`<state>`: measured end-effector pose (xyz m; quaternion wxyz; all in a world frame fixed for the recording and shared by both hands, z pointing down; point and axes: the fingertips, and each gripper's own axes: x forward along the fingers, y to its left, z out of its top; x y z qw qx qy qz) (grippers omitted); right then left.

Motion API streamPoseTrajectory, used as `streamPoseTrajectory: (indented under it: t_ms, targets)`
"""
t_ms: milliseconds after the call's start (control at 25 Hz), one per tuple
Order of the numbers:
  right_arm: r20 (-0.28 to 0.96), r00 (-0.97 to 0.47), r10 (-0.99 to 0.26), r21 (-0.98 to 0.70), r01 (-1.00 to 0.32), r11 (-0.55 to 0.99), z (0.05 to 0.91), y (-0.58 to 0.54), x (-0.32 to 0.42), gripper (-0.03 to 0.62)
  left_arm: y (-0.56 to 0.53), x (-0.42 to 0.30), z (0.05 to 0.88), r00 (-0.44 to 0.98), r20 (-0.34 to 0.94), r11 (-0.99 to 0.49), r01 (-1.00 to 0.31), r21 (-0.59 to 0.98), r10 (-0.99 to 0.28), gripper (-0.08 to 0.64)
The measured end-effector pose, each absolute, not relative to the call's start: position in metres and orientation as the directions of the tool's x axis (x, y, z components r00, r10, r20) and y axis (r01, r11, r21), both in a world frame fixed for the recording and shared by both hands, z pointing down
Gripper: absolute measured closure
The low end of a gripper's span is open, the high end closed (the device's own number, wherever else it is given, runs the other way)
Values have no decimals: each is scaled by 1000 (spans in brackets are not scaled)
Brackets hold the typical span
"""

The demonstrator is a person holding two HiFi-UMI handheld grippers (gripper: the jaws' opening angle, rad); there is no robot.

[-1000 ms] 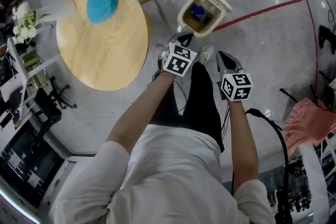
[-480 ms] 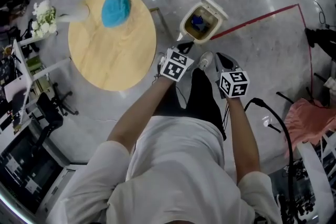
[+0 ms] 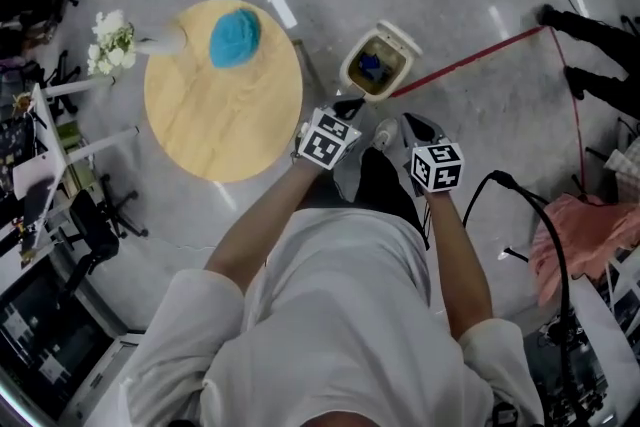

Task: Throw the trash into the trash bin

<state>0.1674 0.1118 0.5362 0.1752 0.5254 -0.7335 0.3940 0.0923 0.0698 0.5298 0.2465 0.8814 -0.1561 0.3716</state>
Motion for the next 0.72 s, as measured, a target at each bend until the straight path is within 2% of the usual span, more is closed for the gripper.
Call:
streamPoseTrajectory:
  t_ms: [320, 720]
  targets:
    - [664, -400, -631, -385, -907, 169, 511, 116, 156, 592, 73, 79, 509, 686, 714, -825, -480, 298, -140, 554]
    - [660, -406, -631, -372, -907, 195, 493, 119, 156, 592, 83, 67, 496, 677, 724, -820, -484, 305, -131, 554]
